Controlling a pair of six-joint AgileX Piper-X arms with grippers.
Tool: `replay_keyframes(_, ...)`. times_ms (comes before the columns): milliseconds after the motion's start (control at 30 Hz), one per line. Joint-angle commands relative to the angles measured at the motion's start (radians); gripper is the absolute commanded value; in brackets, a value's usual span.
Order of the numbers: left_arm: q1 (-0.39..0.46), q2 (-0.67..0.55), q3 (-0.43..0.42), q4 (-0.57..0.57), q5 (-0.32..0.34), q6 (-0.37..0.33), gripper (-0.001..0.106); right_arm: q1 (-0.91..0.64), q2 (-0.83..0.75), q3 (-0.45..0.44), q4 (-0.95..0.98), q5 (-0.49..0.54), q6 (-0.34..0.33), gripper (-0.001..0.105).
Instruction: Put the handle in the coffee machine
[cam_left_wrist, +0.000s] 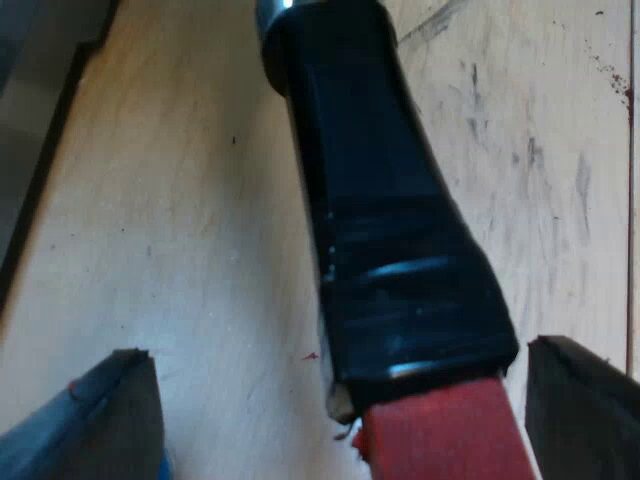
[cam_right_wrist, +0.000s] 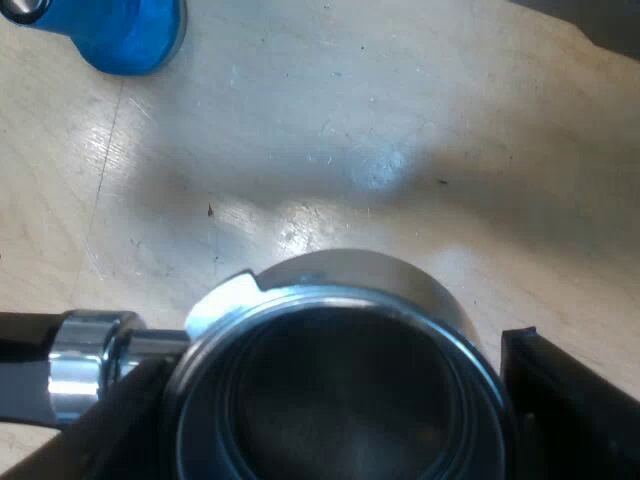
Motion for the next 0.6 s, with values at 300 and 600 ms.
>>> replay_keyframes(300, 0.001, -0.005, -0.003, -0.008, 0.006, 0.004, 0.016, -0.006, -0.02, -0.016, 0.0, -0.022, -0.009, 0.0)
replay_keyframes(600, 0.001, -0.005, -0.003, -0.008, 0.006, 0.004, 0.0, -0.006, -0.02, -0.016, 0.0, -0.022, -0.009, 0.0)
